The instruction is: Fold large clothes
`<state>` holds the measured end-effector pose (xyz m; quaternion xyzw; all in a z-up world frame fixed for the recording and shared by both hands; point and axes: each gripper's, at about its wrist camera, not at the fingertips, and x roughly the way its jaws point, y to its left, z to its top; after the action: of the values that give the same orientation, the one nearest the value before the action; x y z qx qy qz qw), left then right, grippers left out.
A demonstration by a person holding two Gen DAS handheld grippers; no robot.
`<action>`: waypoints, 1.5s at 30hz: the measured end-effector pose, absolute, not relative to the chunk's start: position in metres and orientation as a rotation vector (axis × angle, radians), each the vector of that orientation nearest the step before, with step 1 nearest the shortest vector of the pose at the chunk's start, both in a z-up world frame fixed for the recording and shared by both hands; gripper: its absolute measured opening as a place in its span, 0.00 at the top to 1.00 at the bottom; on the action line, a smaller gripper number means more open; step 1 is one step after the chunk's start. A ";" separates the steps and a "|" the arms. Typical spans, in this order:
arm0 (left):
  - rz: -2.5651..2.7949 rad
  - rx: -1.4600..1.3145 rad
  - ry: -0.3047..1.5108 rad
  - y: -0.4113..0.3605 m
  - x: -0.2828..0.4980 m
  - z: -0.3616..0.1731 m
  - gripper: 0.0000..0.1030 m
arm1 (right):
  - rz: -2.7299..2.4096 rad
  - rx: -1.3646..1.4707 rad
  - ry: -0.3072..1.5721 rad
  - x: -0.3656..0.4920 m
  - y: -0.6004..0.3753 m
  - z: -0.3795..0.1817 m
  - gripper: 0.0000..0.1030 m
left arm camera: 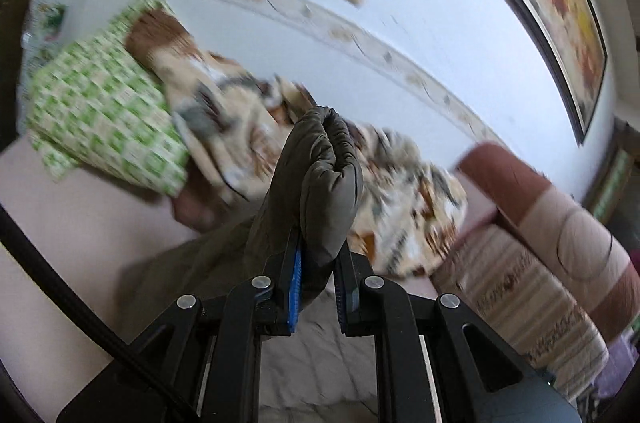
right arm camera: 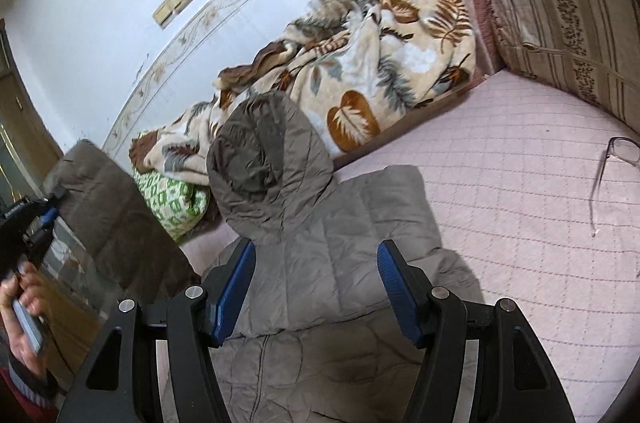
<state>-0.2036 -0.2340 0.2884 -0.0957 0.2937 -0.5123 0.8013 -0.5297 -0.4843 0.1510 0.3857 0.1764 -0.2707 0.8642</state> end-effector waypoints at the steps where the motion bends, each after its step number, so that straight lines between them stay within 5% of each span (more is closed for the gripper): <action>1: -1.105 -0.192 0.639 -0.242 -0.209 0.282 0.87 | -0.569 0.807 0.367 -0.531 -0.485 0.152 0.34; 14: -1.140 0.028 0.902 -0.343 -0.280 0.119 0.86 | -0.592 0.823 0.342 -0.540 -0.496 0.153 0.34; 18: -1.150 0.123 1.009 -0.357 -0.293 0.086 0.45 | -0.592 0.817 0.352 -0.536 -0.496 0.150 0.34; 29: -1.030 0.132 0.808 -0.259 -0.243 0.125 0.34 | -0.578 0.752 0.401 -0.499 -0.487 0.145 0.34; 45: -0.732 0.271 0.894 -0.245 -0.155 0.036 0.32 | -0.573 0.479 0.814 -0.373 -0.468 0.051 0.35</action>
<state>-0.1547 -0.2450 0.0362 0.1275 0.4212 -0.3449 0.8291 -0.3731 -0.4680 0.0509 0.2276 0.3864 -0.2720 0.8514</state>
